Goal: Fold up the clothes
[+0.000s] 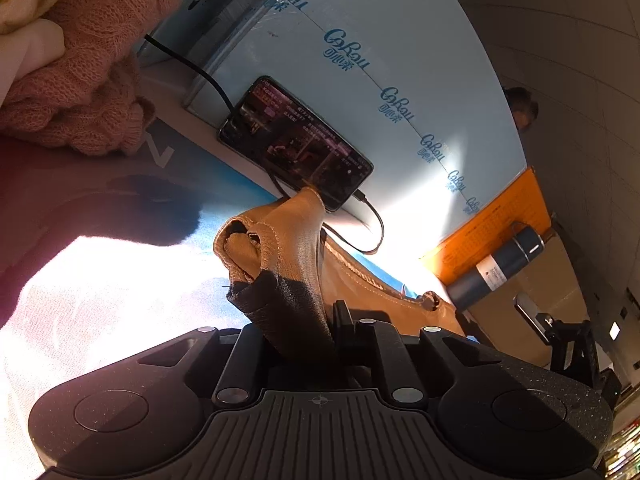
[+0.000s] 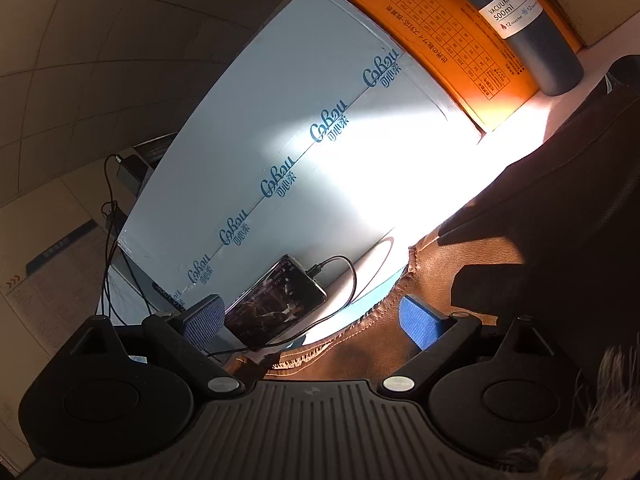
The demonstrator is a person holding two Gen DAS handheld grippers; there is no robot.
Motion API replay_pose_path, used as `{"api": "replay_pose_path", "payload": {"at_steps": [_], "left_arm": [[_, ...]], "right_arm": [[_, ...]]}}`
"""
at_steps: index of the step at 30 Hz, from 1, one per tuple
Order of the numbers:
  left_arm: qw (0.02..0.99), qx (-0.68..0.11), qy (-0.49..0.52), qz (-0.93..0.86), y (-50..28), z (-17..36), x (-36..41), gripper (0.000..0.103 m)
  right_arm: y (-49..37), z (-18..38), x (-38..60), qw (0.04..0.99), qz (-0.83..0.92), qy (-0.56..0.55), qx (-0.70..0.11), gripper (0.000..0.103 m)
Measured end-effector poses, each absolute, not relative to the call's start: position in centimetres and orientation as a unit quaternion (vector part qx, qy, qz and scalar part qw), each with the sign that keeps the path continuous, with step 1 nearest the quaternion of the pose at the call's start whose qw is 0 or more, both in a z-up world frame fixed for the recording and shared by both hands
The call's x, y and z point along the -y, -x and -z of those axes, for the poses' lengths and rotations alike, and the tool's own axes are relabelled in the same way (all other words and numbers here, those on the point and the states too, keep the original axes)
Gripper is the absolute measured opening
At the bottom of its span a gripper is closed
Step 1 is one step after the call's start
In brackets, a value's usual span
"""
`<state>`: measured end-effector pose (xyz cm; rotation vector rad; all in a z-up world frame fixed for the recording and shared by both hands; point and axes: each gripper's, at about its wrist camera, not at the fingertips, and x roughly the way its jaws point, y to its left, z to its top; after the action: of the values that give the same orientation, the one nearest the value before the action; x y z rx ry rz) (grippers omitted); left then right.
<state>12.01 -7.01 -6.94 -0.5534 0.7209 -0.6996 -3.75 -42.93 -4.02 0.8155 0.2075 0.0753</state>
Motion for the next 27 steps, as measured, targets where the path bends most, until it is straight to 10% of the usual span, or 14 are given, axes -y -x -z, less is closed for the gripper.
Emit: {"api": "replay_pose_path", "payload": {"at_steps": [27], "left_arm": [[0.929, -0.2, 0.153, 0.273, -0.8, 1.5, -2.4, 0.003]], "right_arm": [[18.9, 2.3, 38.2, 0.915, 0.141, -0.364, -0.098, 0.095]]}}
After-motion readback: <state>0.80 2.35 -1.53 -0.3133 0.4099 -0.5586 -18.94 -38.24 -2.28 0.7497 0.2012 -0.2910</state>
